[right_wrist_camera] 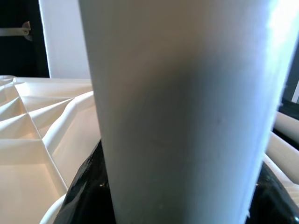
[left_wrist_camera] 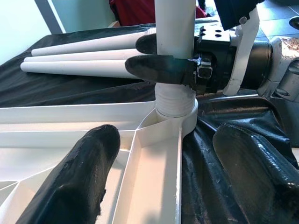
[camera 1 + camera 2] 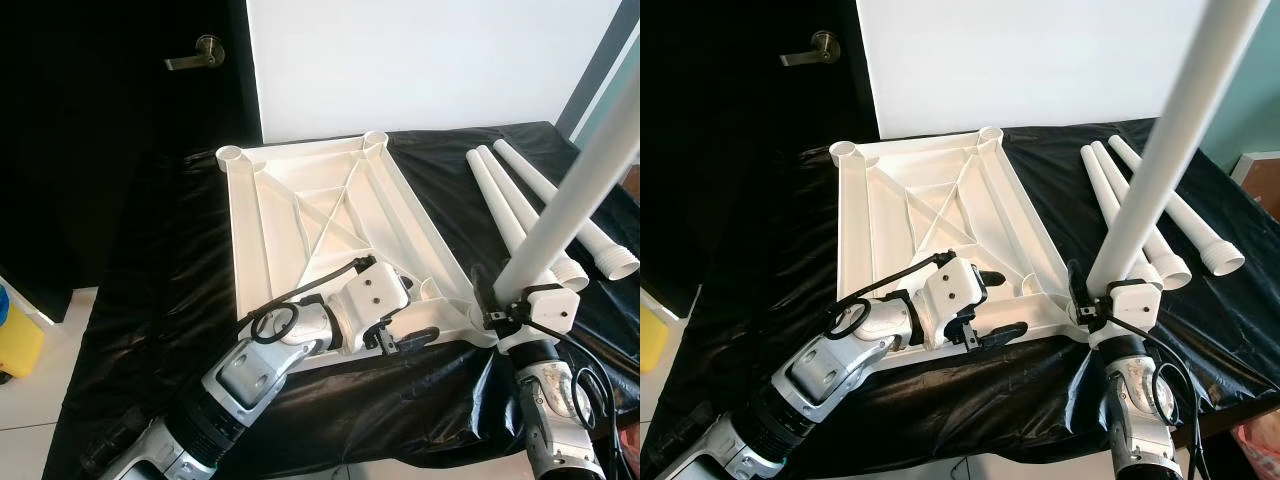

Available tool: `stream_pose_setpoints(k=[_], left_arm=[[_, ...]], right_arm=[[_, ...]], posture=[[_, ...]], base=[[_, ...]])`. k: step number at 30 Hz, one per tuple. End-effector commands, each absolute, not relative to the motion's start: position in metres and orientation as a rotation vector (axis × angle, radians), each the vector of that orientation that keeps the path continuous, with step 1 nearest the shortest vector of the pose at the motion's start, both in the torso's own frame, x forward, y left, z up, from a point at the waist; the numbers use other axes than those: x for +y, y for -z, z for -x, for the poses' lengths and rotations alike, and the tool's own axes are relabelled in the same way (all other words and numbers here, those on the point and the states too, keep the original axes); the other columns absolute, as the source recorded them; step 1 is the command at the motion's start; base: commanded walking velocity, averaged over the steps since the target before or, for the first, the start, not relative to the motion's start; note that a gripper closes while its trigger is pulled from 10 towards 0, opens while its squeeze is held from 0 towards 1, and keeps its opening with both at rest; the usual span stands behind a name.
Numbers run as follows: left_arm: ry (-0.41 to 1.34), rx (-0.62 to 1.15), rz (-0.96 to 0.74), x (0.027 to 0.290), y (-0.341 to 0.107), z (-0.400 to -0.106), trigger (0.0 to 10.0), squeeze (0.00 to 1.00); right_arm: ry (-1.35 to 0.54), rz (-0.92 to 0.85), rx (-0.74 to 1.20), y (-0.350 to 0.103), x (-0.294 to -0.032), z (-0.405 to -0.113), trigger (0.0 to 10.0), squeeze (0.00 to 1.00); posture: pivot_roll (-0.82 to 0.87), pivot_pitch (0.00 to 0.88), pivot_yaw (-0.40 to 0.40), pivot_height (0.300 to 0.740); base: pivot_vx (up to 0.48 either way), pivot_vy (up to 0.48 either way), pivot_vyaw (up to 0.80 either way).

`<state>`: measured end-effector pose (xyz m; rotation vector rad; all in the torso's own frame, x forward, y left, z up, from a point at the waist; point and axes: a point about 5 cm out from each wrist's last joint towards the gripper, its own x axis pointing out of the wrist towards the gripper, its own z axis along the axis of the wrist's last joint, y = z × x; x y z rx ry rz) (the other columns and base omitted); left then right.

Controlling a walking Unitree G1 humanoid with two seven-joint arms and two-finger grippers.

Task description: Building children table

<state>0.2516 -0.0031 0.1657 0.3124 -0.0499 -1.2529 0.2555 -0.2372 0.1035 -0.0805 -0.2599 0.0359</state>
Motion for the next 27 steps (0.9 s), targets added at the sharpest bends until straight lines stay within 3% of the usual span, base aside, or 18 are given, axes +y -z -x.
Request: stream_pose_setpoints(k=[1,16,21,27], left_arm=[[1.300,-0.056,-0.331,-0.003,-0.169,-0.250,10.0,0.00],[1.298,-0.058,-0.332,-0.003,-0.170,-0.250,10.0,0.00],[1.286,-0.063,-0.329,-0.003,-0.171,-0.250,10.0,0.00],[1.283,-0.063,-0.326,-0.003,-0.171,-0.250,10.0,0.00]], right_arm=[[0.003,-0.010,-0.083,-0.071,-0.242,-0.248,10.0,0.00],[-0.005,0.012,-0.046,-0.068,-0.242,-0.251,10.0,0.00],[-0.011,0.048,0.085,-0.064,-0.237,-0.262,10.0,0.00],[-0.003,0.042,0.094,-0.064,-0.235,-0.263,10.0,0.00]], posture=[[-0.02,0.023,0.026,0.740],[-0.02,0.023,0.023,0.740],[-0.02,0.026,0.011,0.740],[-0.02,0.029,0.011,0.740]], base=[[0.000,0.000,0.00],[0.000,0.000,0.00],[0.000,0.000,0.00],[0.000,0.000,0.00]])
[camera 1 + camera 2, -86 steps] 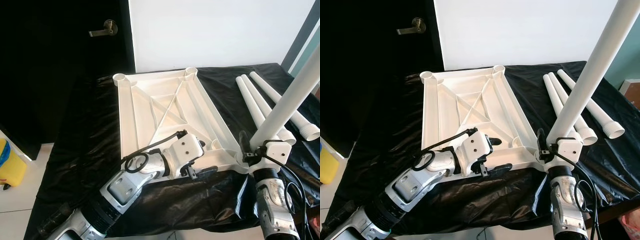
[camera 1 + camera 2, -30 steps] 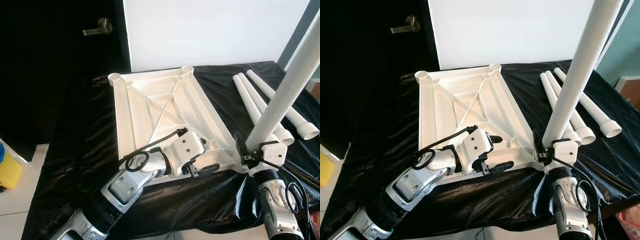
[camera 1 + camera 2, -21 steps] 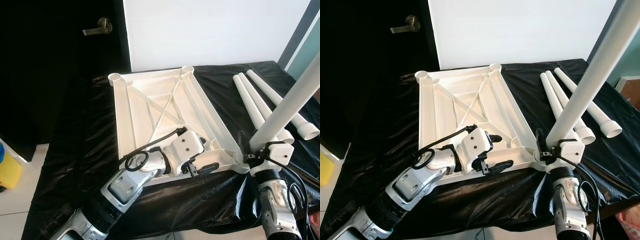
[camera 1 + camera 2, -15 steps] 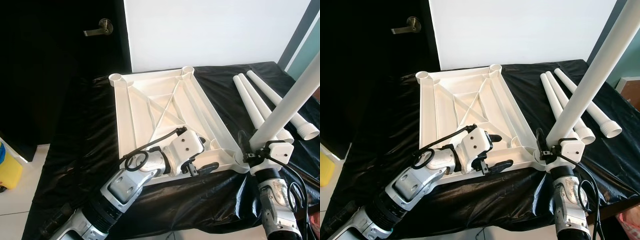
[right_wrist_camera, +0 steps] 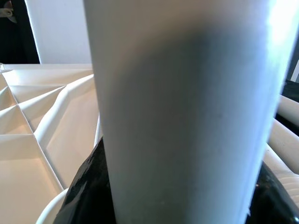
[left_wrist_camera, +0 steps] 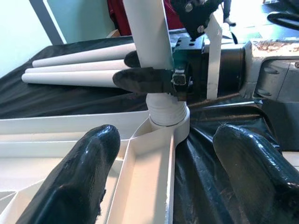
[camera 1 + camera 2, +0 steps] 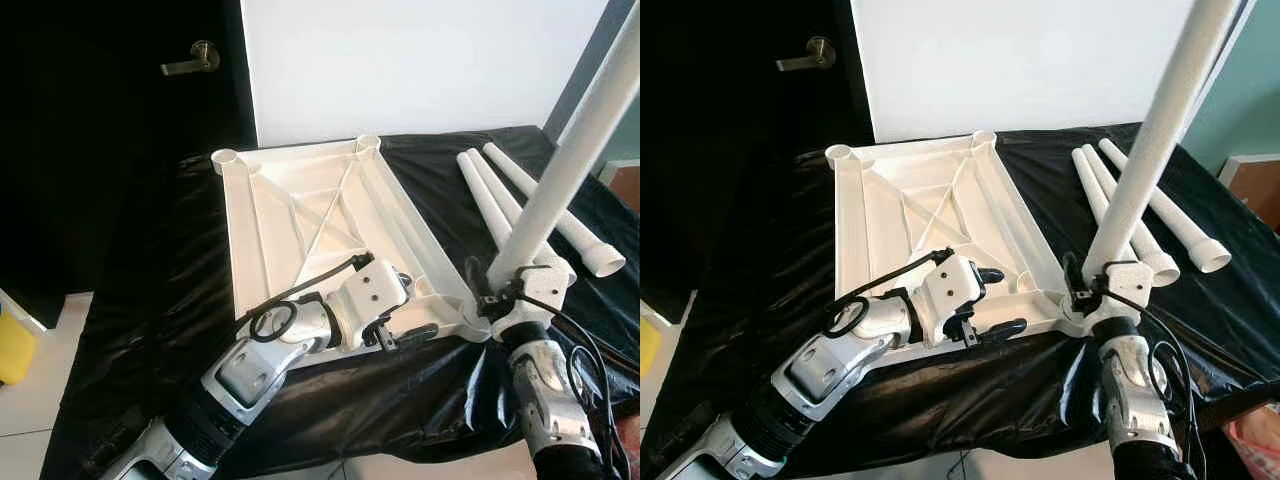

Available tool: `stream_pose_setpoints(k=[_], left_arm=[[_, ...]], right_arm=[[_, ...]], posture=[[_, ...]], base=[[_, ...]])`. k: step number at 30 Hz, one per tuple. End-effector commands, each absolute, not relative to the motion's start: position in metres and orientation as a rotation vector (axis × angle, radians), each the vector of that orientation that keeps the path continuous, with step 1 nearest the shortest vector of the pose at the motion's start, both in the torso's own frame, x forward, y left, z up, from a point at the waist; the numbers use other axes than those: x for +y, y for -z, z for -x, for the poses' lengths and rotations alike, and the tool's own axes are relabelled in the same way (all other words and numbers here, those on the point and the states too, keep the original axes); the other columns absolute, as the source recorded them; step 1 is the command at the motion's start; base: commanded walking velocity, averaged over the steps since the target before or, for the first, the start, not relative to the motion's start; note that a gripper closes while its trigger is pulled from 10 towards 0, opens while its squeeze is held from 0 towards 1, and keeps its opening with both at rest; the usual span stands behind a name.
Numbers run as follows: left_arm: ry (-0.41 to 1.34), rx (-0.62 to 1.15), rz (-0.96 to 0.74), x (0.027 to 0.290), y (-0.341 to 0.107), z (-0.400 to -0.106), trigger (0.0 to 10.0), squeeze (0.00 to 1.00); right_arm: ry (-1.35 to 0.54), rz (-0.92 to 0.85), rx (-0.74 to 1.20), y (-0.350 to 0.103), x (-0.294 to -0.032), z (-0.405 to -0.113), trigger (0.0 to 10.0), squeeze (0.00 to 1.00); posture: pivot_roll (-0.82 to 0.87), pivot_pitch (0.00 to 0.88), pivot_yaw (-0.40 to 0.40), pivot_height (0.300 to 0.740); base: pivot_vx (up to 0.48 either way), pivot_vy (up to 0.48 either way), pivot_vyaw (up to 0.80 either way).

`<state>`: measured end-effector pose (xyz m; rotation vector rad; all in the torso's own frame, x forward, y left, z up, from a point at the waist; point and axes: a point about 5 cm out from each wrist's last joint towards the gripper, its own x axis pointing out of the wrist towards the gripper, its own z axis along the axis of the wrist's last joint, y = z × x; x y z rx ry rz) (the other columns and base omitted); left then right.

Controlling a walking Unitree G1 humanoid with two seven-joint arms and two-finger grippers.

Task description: Building children table

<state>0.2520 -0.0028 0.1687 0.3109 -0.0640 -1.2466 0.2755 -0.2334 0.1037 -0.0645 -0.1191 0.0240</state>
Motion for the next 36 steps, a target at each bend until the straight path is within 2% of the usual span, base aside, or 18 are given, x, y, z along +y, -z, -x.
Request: stream_pose_setpoints(k=[1,13,28,34,36], left_arm=[[1.283,-0.063,-0.326,-0.003,-0.170,-0.250,10.0,0.00],[1.280,-0.069,-0.329,-0.003,-0.170,-0.250,10.0,0.00],[1.287,-0.073,-0.331,-0.004,-0.171,-0.250,10.0,0.00],[1.287,-0.074,-0.331,-0.004,-0.171,-0.250,10.0,0.00],[1.287,-0.074,-0.331,-0.004,-0.171,-0.250,10.0,0.00]], right_arm=[[0.002,0.039,0.080,-0.065,-0.235,-0.263,10.0,0.00],[0.046,-0.022,-0.084,-0.074,-0.235,-0.248,10.0,0.00],[0.106,-0.027,-0.076,-0.072,-0.234,-0.244,10.0,0.00],[0.354,-0.016,-0.076,-0.075,-0.227,-0.246,10.0,0.00],[0.354,-0.016,-0.076,-0.075,-0.227,-0.246,10.0,0.00]], posture=[[-0.02,0.029,0.012,0.740],[-0.02,0.028,0.013,0.740],[-0.03,0.026,0.016,0.740],[-0.02,0.021,0.006,0.740],[-0.02,0.021,0.006,0.740]], base=[[0.000,0.000,0.00],[0.000,0.000,0.00],[0.000,0.000,0.00],[0.000,0.000,0.00],[0.000,0.000,0.00]])
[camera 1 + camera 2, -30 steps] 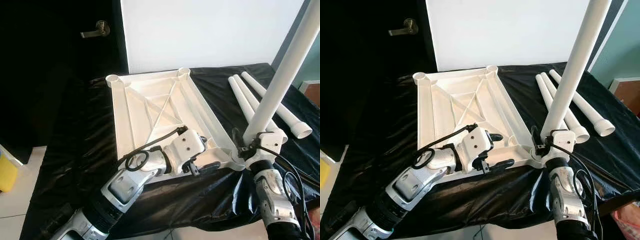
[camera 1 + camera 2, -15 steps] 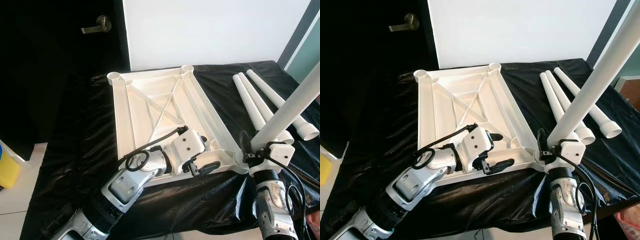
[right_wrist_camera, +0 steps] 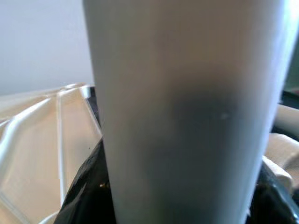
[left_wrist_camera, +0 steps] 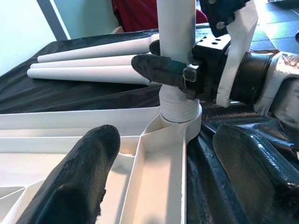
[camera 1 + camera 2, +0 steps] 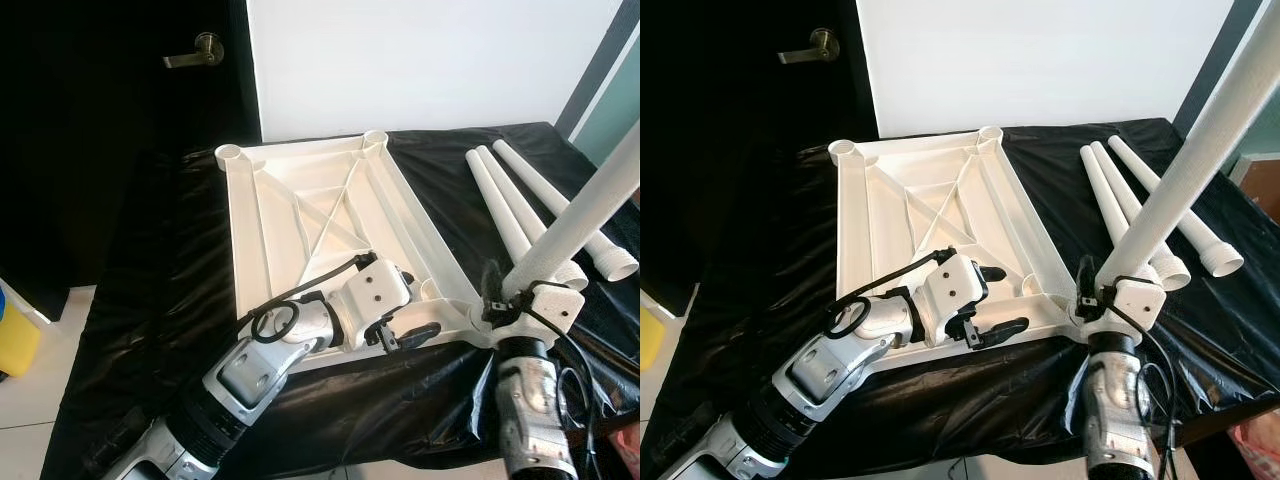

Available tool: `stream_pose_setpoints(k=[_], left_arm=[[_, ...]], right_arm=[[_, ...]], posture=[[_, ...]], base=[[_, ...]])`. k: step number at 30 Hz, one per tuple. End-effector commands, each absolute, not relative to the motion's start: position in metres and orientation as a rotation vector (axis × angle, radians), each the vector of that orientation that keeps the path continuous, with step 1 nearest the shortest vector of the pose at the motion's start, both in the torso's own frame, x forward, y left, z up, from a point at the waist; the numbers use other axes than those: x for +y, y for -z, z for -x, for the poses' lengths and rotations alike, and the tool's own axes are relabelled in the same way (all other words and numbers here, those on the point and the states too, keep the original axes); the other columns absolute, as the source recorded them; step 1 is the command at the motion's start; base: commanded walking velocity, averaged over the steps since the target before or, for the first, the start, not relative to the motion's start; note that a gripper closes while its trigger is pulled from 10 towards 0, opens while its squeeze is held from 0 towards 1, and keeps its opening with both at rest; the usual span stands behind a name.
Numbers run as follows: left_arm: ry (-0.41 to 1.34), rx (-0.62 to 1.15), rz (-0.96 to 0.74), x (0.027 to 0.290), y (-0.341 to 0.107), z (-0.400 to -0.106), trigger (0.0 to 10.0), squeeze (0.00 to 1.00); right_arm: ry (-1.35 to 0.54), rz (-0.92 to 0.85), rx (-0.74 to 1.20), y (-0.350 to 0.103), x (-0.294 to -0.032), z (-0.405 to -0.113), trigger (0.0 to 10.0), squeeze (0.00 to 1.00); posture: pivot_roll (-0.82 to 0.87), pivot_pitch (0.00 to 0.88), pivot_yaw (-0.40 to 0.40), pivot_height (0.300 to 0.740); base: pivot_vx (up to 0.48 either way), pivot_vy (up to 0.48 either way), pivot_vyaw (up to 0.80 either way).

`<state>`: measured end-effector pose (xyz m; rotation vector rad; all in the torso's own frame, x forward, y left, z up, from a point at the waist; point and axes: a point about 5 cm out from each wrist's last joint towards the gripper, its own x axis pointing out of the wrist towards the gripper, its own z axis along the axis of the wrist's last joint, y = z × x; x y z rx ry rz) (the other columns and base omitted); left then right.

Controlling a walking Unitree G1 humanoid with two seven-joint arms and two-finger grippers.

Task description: Building children table

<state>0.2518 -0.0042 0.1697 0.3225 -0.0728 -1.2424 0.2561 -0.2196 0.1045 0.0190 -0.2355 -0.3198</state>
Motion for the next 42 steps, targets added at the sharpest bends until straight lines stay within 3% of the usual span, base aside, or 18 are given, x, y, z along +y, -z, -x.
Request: stream_pose_setpoints(k=[1,6,11,24,36,42], left_arm=[[1.287,-0.076,-0.332,-0.005,-0.171,-0.250,10.0,0.00],[1.290,-0.078,-0.330,-0.006,-0.171,-0.249,10.0,0.00],[1.289,-0.079,-0.332,-0.006,-0.171,-0.249,10.0,0.00],[1.287,-0.081,-0.333,-0.006,-0.171,-0.248,10.0,0.00],[1.286,-0.083,-0.330,-0.007,-0.171,-0.248,10.0,0.00],[1.278,-0.082,-0.327,-0.007,-0.172,-0.250,10.0,0.00]], right_arm=[[0.457,-0.036,-0.067,-0.076,-0.216,-0.249,10.0,0.00],[0.472,-0.076,-0.059,-0.079,-0.195,-0.258,10.0,0.00],[0.488,-0.121,-0.039,-0.076,-0.196,-0.257,10.0,0.00],[0.503,-0.009,-0.028,-0.078,-0.190,-0.257,10.0,0.00],[0.496,0.038,-0.091,-0.088,-0.199,-0.257,10.0,0.00],[0.472,-0.004,-0.228,-0.111,-0.195,-0.256,10.0,0.00]], posture=[[-0.02,0.017,0.005,0.740],[-0.02,0.011,-0.001,0.740],[-0.01,0.007,-0.006,0.740],[-0.01,0.000,-0.005,0.740],[-0.01,0.003,-0.010,0.740],[-0.01,0.012,-0.009,0.740]], base=[[0.000,0.000,0.00],[0.000,0.000,0.00],[0.000,0.000,0.00],[0.000,0.000,0.00],[0.000,0.000,0.00],[0.000,0.000,0.00]])
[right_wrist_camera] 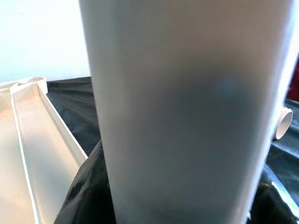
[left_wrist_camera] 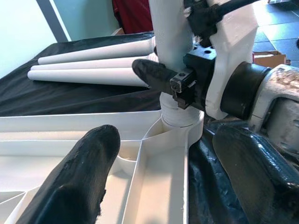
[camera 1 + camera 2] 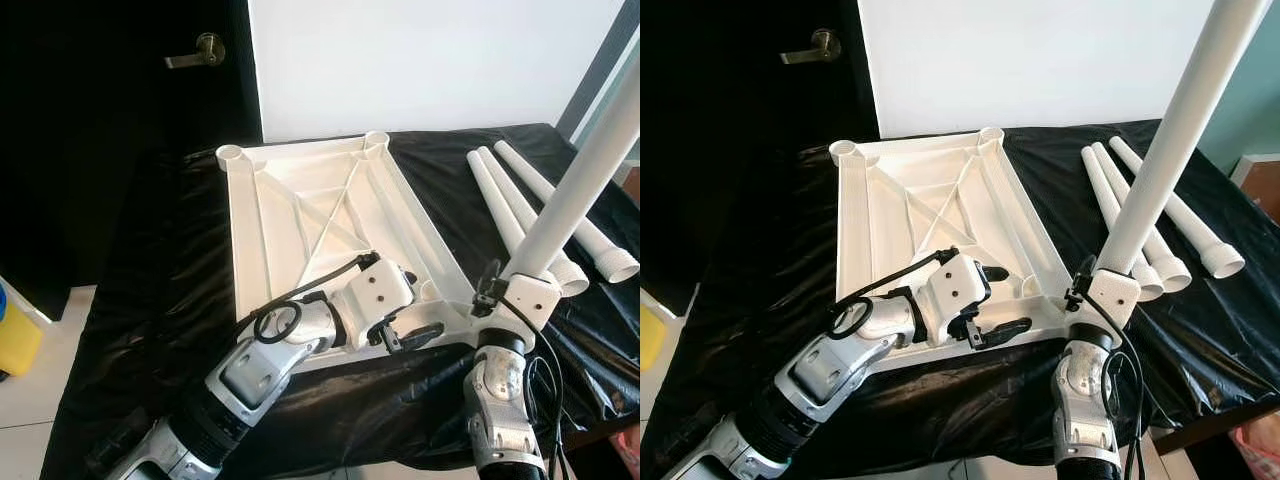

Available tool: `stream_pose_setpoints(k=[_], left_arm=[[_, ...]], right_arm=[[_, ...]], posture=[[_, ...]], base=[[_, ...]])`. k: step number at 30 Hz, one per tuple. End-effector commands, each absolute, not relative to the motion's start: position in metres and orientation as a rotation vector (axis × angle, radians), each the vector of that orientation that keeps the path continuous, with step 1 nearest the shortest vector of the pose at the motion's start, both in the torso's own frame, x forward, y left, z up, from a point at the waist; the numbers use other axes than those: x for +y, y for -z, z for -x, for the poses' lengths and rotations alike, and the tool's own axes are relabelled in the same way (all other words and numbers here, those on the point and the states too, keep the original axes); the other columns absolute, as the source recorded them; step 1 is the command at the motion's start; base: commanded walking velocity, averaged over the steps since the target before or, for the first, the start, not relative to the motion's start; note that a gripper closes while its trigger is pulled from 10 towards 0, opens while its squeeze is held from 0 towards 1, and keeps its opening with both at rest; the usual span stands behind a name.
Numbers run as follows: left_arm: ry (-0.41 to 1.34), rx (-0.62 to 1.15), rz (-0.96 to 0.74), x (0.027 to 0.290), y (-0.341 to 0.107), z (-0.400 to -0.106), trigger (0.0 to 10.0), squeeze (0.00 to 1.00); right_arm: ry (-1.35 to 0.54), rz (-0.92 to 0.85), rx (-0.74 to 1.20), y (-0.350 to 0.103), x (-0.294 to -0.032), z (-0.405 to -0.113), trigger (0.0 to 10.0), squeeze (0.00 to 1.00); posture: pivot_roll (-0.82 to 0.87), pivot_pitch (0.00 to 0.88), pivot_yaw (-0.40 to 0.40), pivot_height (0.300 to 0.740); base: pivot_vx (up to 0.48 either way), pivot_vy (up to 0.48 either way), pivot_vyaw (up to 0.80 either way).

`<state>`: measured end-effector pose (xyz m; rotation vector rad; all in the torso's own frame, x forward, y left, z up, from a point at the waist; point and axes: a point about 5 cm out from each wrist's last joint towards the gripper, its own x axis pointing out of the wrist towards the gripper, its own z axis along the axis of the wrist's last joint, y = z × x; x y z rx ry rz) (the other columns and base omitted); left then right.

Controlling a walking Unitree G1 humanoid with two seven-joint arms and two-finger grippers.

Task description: Building children table

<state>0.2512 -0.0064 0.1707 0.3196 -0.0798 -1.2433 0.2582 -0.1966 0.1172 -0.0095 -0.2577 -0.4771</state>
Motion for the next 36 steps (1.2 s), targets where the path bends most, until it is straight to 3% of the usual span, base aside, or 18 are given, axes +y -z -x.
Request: stream_pose_setpoints(k=[1,9,20,36], left_arm=[[1.278,-0.082,-0.327,-0.007,-0.172,-0.250,10.0,0.00],[1.273,-0.084,-0.326,-0.007,-0.172,-0.251,10.0,0.00],[1.273,-0.083,-0.325,-0.007,-0.172,-0.251,10.0,0.00],[1.279,-0.082,-0.328,-0.007,-0.172,-0.250,10.0,0.00]], right_arm=[[0.472,-0.004,-0.228,-0.111,-0.195,-0.256,10.0,0.00],[0.492,-0.012,-0.164,-0.099,-0.203,-0.251,10.0,0.00],[0.464,-0.013,-0.317,-0.129,-0.204,-0.252,10.0,0.00],[0.464,-0.036,-0.311,-0.131,-0.204,-0.256,10.0,0.00]], posture=[[-0.01,0.012,-0.009,0.740],[-0.01,0.019,-0.009,0.740],[-0.02,0.020,-0.005,0.740],[-0.02,0.018,-0.004,0.740]], base=[[0.000,0.000,0.00],[0.000,0.000,0.00],[0.000,0.000,0.00],[0.000,0.000,0.00]])
